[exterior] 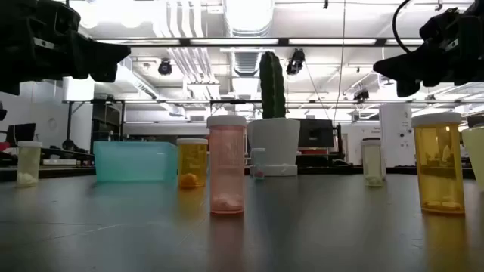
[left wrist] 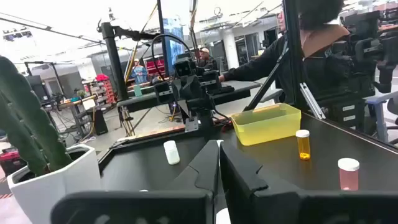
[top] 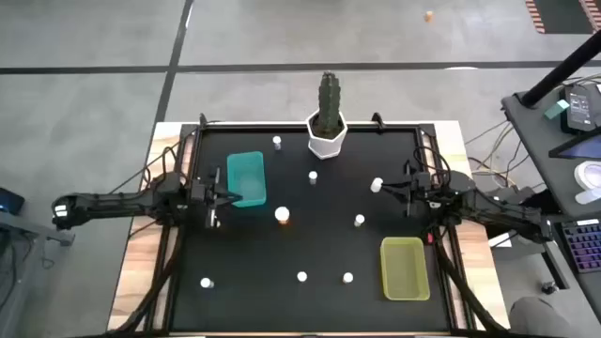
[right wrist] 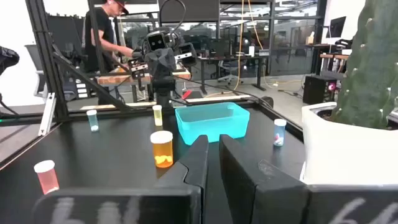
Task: Pick and place medicine bottles into bin by pill shape (circle, oval)
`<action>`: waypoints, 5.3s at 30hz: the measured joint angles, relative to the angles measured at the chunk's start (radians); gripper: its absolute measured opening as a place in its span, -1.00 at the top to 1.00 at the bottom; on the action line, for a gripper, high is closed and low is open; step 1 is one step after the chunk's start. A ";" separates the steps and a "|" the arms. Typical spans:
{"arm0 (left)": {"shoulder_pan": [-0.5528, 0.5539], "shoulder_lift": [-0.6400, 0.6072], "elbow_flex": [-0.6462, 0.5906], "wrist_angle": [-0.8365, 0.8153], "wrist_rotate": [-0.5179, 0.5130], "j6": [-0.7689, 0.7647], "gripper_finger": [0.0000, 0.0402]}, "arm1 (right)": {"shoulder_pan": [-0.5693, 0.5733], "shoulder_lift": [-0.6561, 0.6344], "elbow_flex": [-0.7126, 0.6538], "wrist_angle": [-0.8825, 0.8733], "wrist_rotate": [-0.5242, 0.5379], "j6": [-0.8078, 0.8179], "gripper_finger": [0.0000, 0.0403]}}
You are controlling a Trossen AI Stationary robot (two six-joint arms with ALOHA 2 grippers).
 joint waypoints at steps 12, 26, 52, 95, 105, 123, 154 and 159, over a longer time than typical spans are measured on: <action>0.000 0.000 0.000 0.000 0.000 0.000 1.00 | 0.000 0.000 0.000 0.000 0.000 0.000 0.83; 0.000 0.000 0.000 0.000 0.000 0.000 1.00 | 0.000 0.000 0.000 0.000 0.000 0.000 0.83; 0.000 0.000 0.000 0.000 0.000 0.000 1.00 | 0.000 0.000 0.000 0.000 0.000 0.000 0.83; 0.000 0.000 0.000 0.000 0.000 0.000 1.00 | 0.000 0.000 0.000 0.002 0.001 -0.091 0.83; 0.000 0.000 0.000 0.056 -0.001 -0.035 1.00 | 0.000 0.000 0.000 0.001 0.051 -0.224 0.83; 0.000 0.002 0.000 0.398 -0.019 -0.468 1.00 | 0.000 0.000 0.000 0.001 0.053 0.371 0.83; -0.003 0.539 0.395 0.110 -0.242 -0.526 1.00 | 0.000 0.002 0.000 0.376 0.287 -0.056 0.83; -0.033 0.647 0.573 -0.155 -0.242 -0.525 1.00 | 0.000 0.002 0.000 0.370 0.287 -0.070 0.83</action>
